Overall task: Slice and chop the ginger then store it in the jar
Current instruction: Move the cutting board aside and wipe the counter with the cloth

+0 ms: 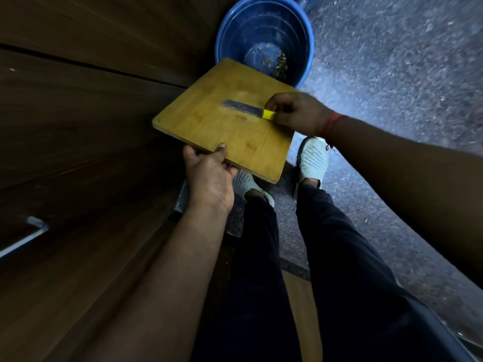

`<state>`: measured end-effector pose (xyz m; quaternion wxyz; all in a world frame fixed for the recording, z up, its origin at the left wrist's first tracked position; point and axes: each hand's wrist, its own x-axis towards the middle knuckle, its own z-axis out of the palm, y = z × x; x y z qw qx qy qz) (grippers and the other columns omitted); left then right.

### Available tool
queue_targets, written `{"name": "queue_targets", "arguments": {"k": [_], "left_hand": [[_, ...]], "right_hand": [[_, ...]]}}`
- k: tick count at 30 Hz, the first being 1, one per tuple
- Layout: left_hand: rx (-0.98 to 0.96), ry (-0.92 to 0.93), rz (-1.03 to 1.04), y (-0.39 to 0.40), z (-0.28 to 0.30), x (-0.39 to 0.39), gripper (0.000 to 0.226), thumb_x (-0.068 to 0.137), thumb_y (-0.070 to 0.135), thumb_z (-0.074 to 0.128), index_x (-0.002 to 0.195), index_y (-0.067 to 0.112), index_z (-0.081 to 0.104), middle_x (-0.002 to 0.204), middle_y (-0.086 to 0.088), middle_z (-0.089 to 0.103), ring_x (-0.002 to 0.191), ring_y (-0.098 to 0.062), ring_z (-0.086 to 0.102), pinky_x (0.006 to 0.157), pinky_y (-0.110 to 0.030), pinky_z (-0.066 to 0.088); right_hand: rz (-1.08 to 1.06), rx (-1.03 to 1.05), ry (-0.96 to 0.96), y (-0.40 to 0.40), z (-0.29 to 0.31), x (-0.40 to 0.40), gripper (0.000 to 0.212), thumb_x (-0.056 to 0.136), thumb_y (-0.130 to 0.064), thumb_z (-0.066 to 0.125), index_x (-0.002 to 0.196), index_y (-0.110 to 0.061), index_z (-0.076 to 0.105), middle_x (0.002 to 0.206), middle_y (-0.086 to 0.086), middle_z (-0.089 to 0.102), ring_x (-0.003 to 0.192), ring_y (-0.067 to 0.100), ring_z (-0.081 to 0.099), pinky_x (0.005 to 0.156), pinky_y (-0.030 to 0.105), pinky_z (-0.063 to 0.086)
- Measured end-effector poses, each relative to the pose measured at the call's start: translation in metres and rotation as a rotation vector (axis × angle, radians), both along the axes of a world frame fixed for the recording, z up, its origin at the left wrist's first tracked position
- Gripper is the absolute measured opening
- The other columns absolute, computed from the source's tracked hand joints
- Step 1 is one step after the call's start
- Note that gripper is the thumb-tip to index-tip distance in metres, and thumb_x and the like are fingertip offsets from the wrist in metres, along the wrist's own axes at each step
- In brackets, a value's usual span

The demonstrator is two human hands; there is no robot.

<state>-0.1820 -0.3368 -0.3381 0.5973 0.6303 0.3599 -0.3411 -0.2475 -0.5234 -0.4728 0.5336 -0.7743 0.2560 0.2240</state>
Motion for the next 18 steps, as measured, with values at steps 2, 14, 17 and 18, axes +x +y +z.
{"name": "queue_targets", "arguments": {"k": [2, 14, 17, 18], "left_hand": [[0.001, -0.019, -0.048, 0.002, 0.007, -0.001, 0.049, 0.094, -0.012, 0.052, 0.13, 0.021, 0.048, 0.126, -0.005, 0.061, 0.112, -0.025, 0.064, 0.092, -0.057, 0.053], [0.103, -0.372, -0.484, 0.018, 0.084, -0.007, 0.037, 0.099, 0.003, 0.055, 0.12, 0.034, 0.054, 0.123, 0.007, 0.066, 0.114, -0.008, 0.063, 0.097, -0.038, 0.053], [0.119, -0.474, -0.525, 0.021, 0.124, -0.006, 0.038, 0.101, 0.006, 0.055, 0.121, 0.038, 0.055, 0.12, 0.012, 0.067, 0.114, -0.006, 0.063, 0.1, -0.037, 0.051], [0.119, -0.503, -0.521, 0.023, 0.141, -0.007, 0.037, 0.101, 0.007, 0.054, 0.123, 0.037, 0.055, 0.121, 0.011, 0.066, 0.115, -0.007, 0.063, 0.1, -0.037, 0.051]], "right_hand": [[0.019, -0.084, -0.013, 0.003, -0.006, -0.001, 0.026, 0.091, -0.013, 0.06, 0.116, -0.015, 0.065, 0.098, 0.004, 0.063, 0.09, 0.02, 0.059, 0.072, 0.019, 0.043], [-0.414, -0.291, 0.388, -0.048, -0.002, 0.004, 0.021, 0.094, -0.008, 0.048, 0.11, 0.003, 0.057, 0.121, 0.025, 0.061, 0.114, 0.038, 0.058, 0.092, 0.039, 0.045], [-0.511, -0.081, 0.394, -0.05, 0.025, -0.005, 0.013, 0.089, -0.002, 0.051, 0.077, -0.007, 0.054, 0.105, 0.026, 0.066, 0.09, 0.034, 0.063, 0.088, 0.046, 0.05], [-0.617, 0.046, 0.374, -0.046, 0.044, -0.008, 0.016, 0.087, -0.002, 0.049, 0.075, -0.011, 0.054, 0.093, 0.025, 0.066, 0.078, 0.032, 0.061, 0.085, 0.051, 0.052]]}}
